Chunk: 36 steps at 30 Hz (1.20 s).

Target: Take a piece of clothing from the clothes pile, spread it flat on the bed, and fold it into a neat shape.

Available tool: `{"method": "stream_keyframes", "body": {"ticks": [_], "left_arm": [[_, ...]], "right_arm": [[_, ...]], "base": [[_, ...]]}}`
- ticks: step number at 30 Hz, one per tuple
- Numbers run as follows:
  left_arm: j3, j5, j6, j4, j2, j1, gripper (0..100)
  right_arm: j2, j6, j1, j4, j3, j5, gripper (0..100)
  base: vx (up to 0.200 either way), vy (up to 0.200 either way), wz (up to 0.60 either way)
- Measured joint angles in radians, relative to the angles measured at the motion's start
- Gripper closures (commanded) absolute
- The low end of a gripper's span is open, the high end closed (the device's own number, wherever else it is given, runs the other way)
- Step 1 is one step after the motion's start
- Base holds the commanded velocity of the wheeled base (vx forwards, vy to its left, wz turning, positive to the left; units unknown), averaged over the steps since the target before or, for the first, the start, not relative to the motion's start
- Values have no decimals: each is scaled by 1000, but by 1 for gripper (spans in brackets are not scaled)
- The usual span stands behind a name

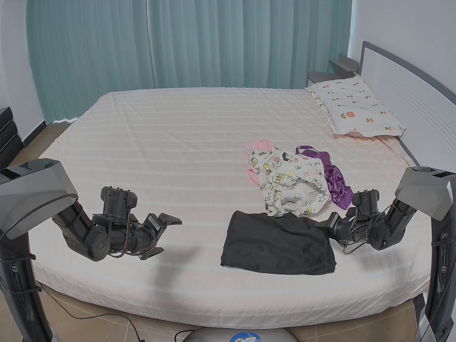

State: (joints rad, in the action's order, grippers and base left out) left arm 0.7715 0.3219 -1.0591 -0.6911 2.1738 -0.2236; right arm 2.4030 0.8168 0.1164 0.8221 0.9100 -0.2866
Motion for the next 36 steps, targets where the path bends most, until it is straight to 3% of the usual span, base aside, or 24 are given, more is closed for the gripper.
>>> {"method": "stream_keyframes", "body": {"ticks": [11, 12, 19, 29, 36], "left_arm": [[0, 0, 0, 0, 0, 0, 0], [0, 0, 0, -1, 0, 0, 0], [0, 0, 0, 0, 0, 0, 0], [8, -63, 1, -2, 12, -11, 0], [24, -94, -4, 0, 27, -24, 0]], "right_arm": [[-7, 18, -16, 7, 5, 66, 100], [-8, 18, -18, 7, 4, 67, 0], [-7, 9, -16, 10, -8, 67, 0], [-64, 9, -19, 168, -151, 77, 0], [-107, 37, -17, 280, -270, 122, 0]], "base": [[0, 0, 0], [0, 0, 0], [0, 0, 0], [-60, 0, 0], [0, -29, 0]]}}
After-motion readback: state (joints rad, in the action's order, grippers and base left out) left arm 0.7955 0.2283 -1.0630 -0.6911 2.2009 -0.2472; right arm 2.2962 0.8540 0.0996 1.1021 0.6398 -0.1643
